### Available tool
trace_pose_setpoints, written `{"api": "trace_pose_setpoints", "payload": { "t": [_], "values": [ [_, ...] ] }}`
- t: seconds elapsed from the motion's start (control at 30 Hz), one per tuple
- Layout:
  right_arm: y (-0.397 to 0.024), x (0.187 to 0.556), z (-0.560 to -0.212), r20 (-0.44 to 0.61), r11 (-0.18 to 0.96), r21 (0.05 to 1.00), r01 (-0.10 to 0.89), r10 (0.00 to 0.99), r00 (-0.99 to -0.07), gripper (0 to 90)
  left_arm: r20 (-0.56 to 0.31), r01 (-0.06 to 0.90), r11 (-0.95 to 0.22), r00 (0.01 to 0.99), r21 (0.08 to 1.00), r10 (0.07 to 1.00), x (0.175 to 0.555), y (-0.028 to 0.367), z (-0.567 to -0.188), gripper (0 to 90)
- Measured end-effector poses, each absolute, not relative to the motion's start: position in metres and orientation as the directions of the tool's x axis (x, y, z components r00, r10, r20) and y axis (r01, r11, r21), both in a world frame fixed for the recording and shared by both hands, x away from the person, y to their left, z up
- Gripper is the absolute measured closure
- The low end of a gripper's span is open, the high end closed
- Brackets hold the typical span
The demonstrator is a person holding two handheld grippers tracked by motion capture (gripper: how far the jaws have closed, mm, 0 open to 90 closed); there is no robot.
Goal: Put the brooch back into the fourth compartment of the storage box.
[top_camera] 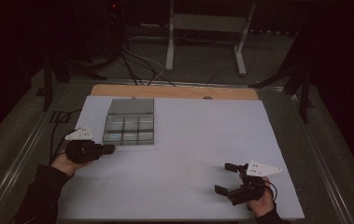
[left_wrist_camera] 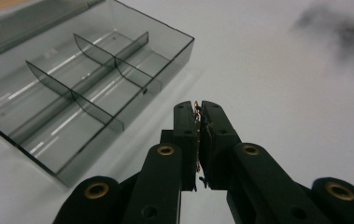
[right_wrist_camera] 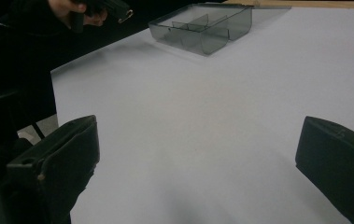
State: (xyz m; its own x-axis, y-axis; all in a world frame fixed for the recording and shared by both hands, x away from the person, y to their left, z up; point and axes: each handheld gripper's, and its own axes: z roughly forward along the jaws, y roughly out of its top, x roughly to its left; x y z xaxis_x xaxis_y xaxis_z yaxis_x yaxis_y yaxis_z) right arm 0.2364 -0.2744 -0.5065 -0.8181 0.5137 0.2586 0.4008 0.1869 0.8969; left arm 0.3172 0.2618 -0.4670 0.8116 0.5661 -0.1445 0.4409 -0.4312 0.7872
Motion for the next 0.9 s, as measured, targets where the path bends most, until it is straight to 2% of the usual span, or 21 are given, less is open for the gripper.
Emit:
{"api": "trace_pose_setpoints", "payload": {
  "t": [0.57, 0.9],
  "values": [
    [-0.274, 0.236, -0.507, 0.259, 0.188, 0.896, 0.401, 0.513, -0.818, 0.0, -0.139, 0.444, -0.378, 0.777, 0.813, 0.614, 0.337, 0.255, -0.466, 87.8],
    [-0.275, 0.236, -0.507, 0.261, 0.189, 0.894, 0.405, 0.515, -0.816, 0.0, -0.138, 0.477, -0.346, 0.724, 0.807, 0.676, 0.358, 0.25, -0.475, 87.8]
  ]
}}
